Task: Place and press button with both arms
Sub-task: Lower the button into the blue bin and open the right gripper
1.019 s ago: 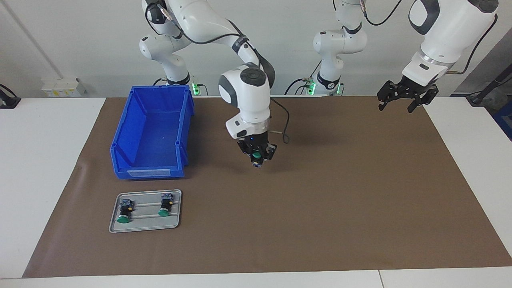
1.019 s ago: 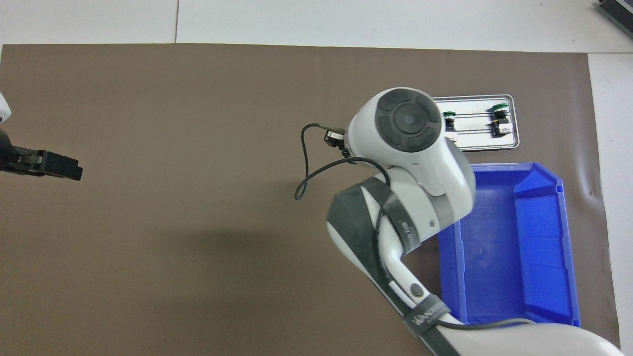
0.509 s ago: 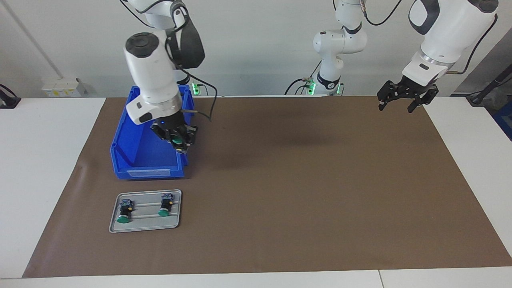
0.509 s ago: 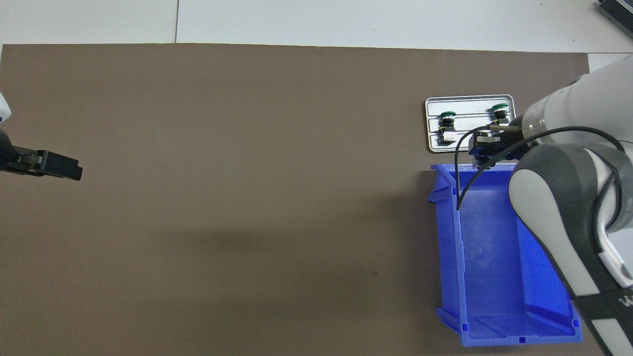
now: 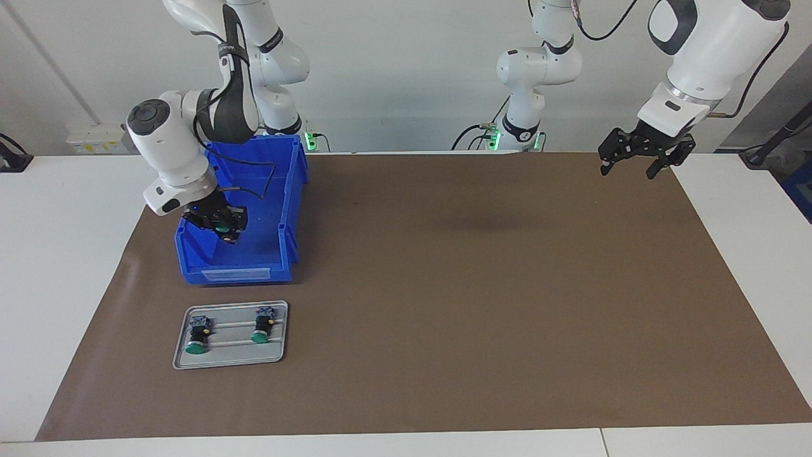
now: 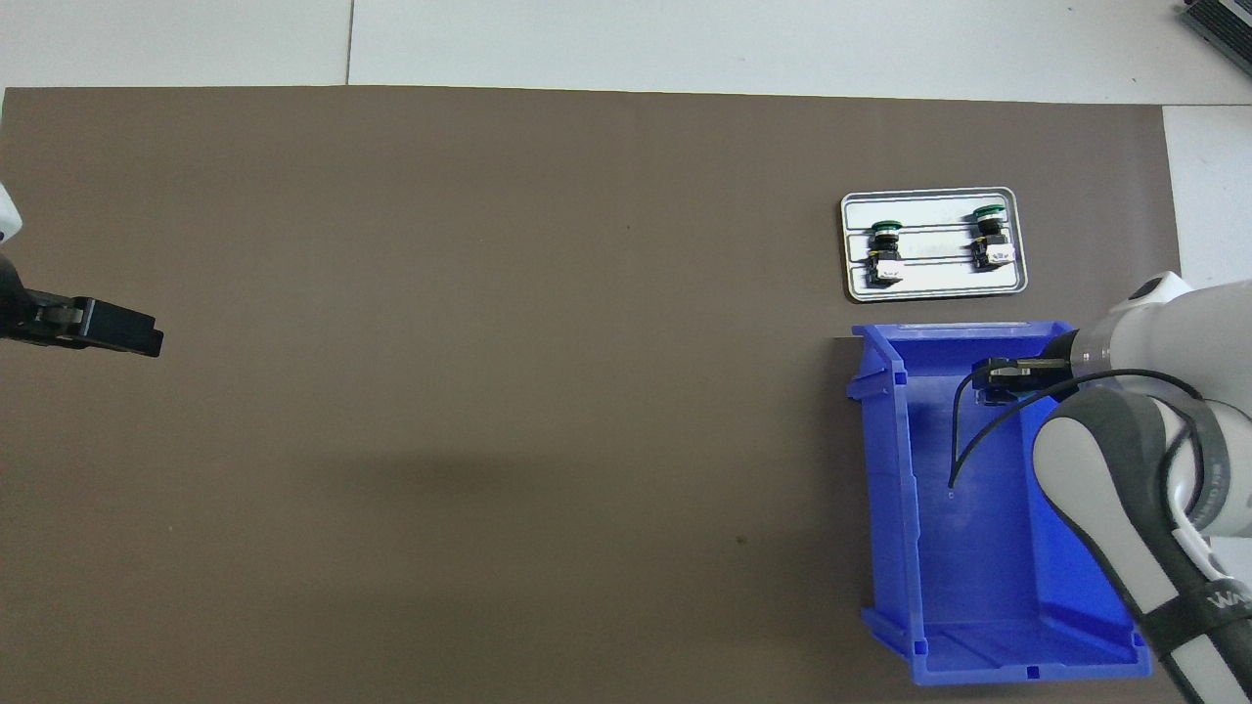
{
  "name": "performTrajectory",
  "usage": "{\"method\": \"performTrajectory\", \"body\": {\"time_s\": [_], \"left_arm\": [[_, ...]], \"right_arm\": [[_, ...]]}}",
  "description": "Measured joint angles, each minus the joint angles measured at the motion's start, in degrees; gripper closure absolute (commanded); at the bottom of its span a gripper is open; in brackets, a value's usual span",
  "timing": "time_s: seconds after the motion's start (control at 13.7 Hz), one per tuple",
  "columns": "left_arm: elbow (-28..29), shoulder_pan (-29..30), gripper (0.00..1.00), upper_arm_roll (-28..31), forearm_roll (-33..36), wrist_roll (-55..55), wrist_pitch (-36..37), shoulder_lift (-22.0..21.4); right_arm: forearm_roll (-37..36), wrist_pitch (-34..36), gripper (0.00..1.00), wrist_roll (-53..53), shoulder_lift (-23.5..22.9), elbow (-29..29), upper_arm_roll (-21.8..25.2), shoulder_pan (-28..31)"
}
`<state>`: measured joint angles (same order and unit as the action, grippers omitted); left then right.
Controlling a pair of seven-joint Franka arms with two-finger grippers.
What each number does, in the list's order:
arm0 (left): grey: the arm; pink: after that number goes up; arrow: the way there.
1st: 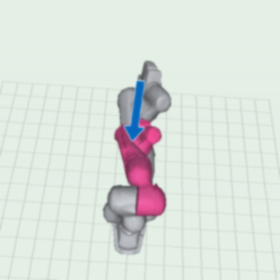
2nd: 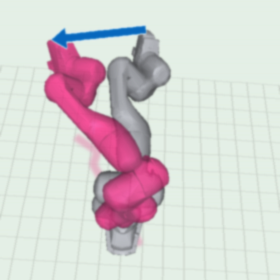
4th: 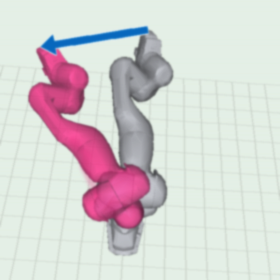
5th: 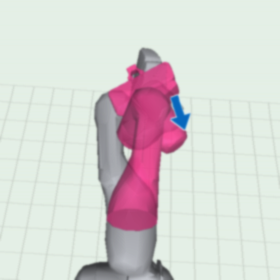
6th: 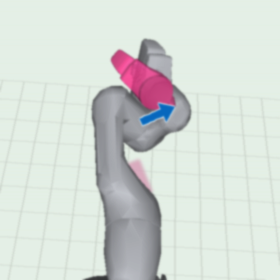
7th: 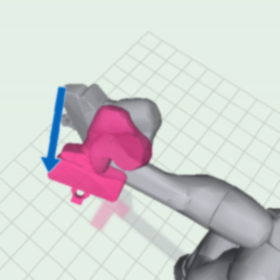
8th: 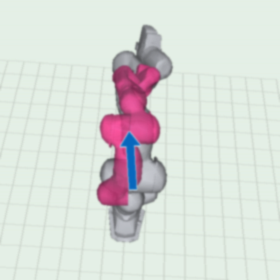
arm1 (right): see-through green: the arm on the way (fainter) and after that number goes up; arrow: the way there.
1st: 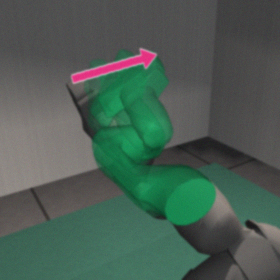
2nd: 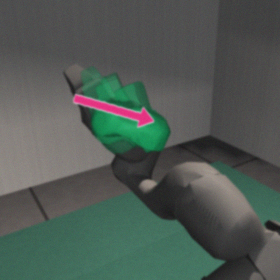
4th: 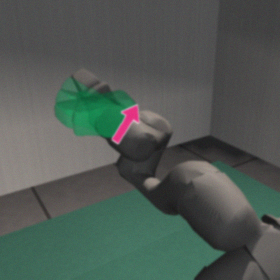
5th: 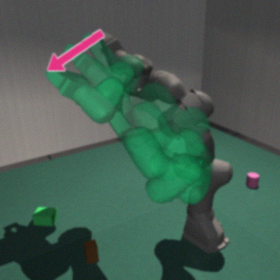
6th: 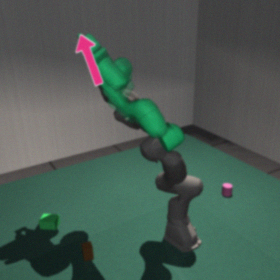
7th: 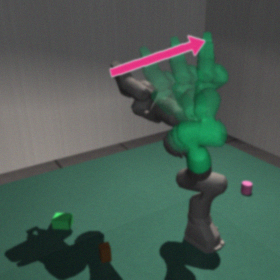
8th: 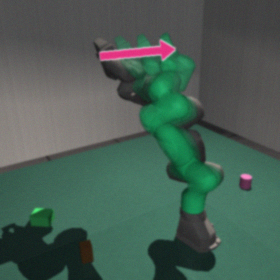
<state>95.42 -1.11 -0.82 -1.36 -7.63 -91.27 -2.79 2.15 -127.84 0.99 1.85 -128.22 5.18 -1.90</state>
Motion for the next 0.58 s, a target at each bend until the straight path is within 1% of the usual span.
{"method": "performTrajectory", "body": {"time_s": [0.15, 0.22, 0.36, 0.44, 0.58], "left_arm": [[0.0, 0.0, 0.00, 0.0, 0.0, 0.0, 0.0, 0.0], [0.0, 0.0, 0.00, 0.0, 0.0, 0.0, 0.0, 0.0], [0.0, 0.0, 0.00, 0.0, 0.0, 0.0, 0.0, 0.0], [0.0, 0.0, 0.00, 0.0, 0.0, 0.0, 0.0, 0.0], [0.0, 0.0, 0.00, 0.0, 0.0, 0.0, 0.0, 0.0]], "right_arm": [[0.5, -3.9, 1.00, 0.0, 0.0, -3.1, -0.2, -0.1], [2.0, -5.4, 1.00, 0.0, 0.0, -4.4, -0.3, -0.2], [4.4, -6.8, 0.99, 0.0, -0.3, -6.1, -0.3, -0.5], [4.8, -7.5, 0.77, 0.0, -0.5, -6.7, -0.4, -0.8], [5.1, -8.4, 0.42, 0.0, -0.6, -7.4, -0.4, -1.3]]}}
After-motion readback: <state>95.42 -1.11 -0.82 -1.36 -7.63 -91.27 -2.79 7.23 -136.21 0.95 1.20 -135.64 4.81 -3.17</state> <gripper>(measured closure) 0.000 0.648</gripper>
